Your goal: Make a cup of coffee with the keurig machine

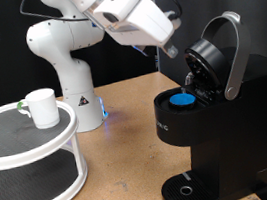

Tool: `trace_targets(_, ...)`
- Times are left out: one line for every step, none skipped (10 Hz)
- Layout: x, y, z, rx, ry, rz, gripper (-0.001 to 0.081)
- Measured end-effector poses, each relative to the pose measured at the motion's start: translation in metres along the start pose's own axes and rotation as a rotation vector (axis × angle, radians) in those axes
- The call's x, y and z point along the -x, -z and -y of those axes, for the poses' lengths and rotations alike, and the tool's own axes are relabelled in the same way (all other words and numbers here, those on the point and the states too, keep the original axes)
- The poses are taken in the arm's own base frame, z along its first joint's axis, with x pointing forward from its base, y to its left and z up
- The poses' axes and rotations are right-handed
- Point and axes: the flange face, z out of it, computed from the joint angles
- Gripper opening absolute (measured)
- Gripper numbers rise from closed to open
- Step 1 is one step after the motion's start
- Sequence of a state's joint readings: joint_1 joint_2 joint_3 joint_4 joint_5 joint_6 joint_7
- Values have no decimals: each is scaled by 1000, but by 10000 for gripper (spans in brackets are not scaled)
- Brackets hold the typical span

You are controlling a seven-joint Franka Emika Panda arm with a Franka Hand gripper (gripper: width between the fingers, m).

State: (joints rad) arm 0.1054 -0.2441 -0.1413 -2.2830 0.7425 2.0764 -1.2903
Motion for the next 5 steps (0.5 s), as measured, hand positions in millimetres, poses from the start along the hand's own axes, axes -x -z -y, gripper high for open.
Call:
trace_targets(-5,8,1,-8,-17,-30,806)
trace_targets(-10,17,1,-11,-34,-48,806)
trace_targets(-13,27,1,-13,-49,-58,806)
trace_targets(-15,36,2,-30,-61,-61,806)
trace_targets(-15,44,2,-65,-58,-46,806)
